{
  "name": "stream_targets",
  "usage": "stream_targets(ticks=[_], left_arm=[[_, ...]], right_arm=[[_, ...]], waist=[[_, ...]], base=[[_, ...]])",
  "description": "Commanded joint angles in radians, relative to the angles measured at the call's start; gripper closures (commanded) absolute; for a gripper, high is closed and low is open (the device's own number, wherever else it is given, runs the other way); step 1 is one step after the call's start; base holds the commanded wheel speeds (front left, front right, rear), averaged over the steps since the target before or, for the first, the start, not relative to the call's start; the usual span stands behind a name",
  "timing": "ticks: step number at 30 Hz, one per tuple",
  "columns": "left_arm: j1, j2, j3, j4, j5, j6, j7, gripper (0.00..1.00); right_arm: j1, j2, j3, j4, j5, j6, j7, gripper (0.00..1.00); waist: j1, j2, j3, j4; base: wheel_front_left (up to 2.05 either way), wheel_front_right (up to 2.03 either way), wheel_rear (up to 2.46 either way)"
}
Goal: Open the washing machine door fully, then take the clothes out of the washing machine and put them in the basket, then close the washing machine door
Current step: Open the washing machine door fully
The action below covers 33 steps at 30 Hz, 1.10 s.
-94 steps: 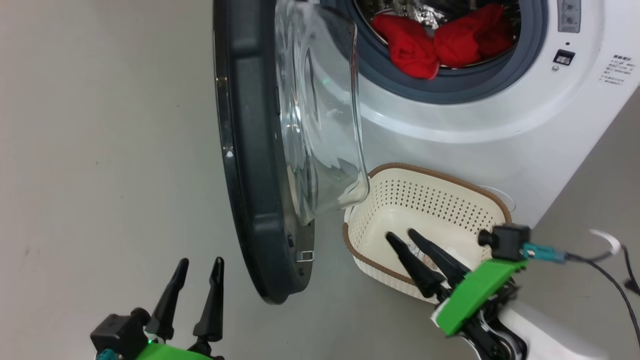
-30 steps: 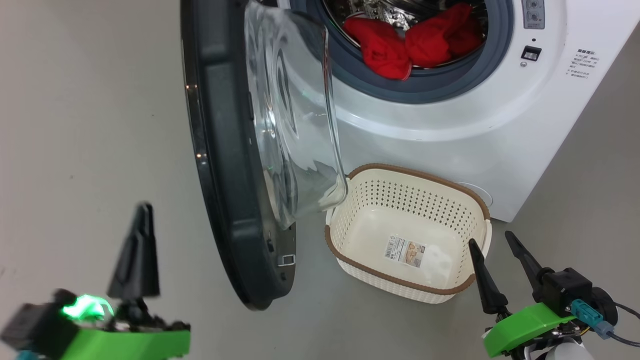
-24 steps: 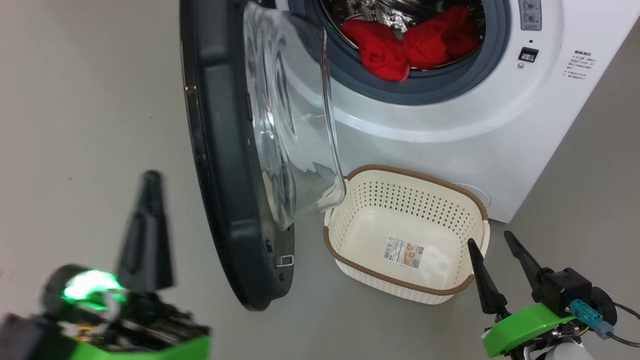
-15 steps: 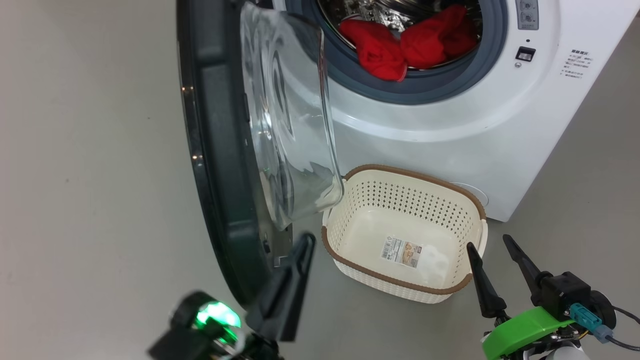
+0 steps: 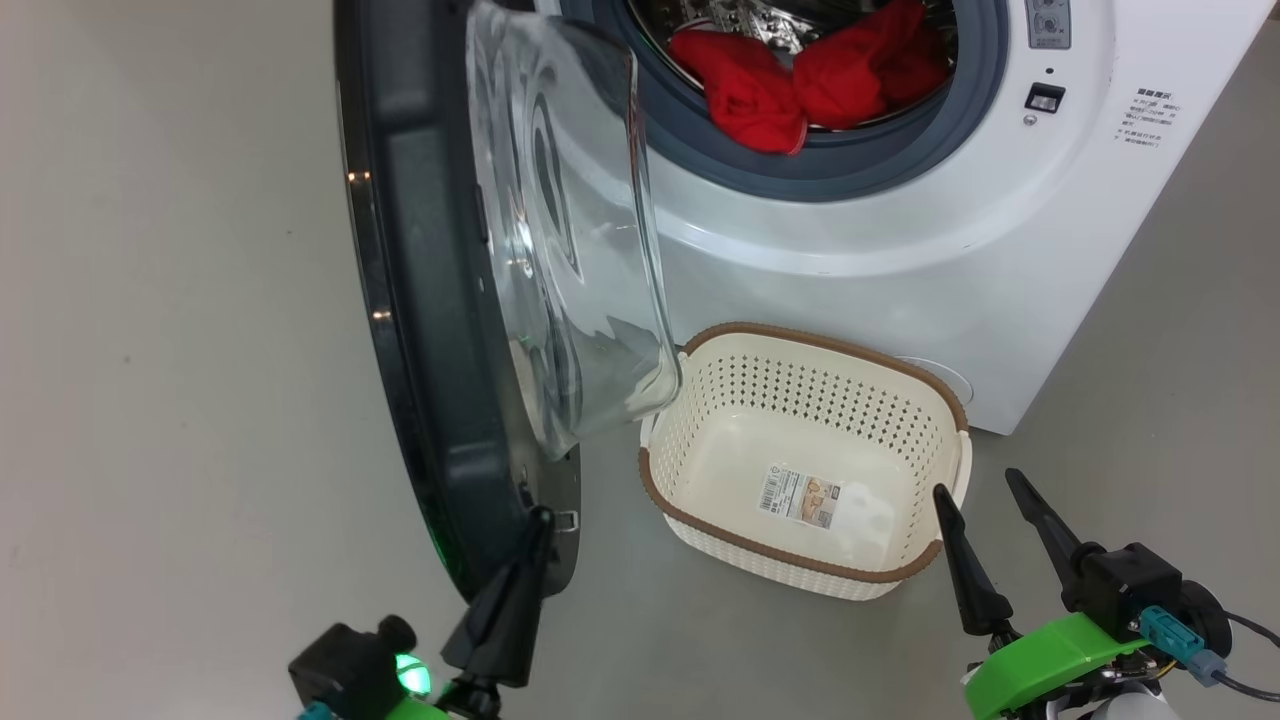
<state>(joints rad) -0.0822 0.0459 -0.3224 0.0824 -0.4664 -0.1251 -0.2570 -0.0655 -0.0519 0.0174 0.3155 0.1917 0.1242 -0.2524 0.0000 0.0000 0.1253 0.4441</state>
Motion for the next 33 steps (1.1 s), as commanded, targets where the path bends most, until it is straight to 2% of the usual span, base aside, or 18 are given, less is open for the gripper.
stream_targets(ticks=[1, 10, 16, 33], left_arm=[[-0.038, 0.005, 0.04, -0.013, -0.006, -0.006, -0.005, 1.0], [-0.066, 0.004, 0.132, 0.048, -0.002, -0.006, -0.005, 1.0], [-0.082, 0.009, 0.229, 0.072, 0.014, -0.006, -0.005, 1.0], [-0.193, 0.072, 0.536, 0.183, 0.043, -0.006, -0.005, 1.0]], right_arm=[[-0.012, 0.002, 0.025, -0.028, 0.012, 0.007, -0.009, 0.0], [-0.016, 0.002, 0.024, -0.033, 0.01, 0.007, -0.009, 0.0], [-0.021, 0.002, 0.025, -0.035, 0.007, 0.007, -0.009, 0.0], [-0.049, 0.002, 0.017, -0.035, -0.022, 0.007, -0.009, 0.0]], waist=[[0.0, 0.0, 0.0, 0.0], [0.0, 0.0, 0.016, 0.003], [0.0, 0.0, 0.03, 0.0], [0.0, 0.0, 0.083, -0.016]], base=[[0.0, 0.0, 0.0], [0.0, 0.0, 0.0], [0.0, 0.0, 0.0], [0.0, 0.0, 0.0]])
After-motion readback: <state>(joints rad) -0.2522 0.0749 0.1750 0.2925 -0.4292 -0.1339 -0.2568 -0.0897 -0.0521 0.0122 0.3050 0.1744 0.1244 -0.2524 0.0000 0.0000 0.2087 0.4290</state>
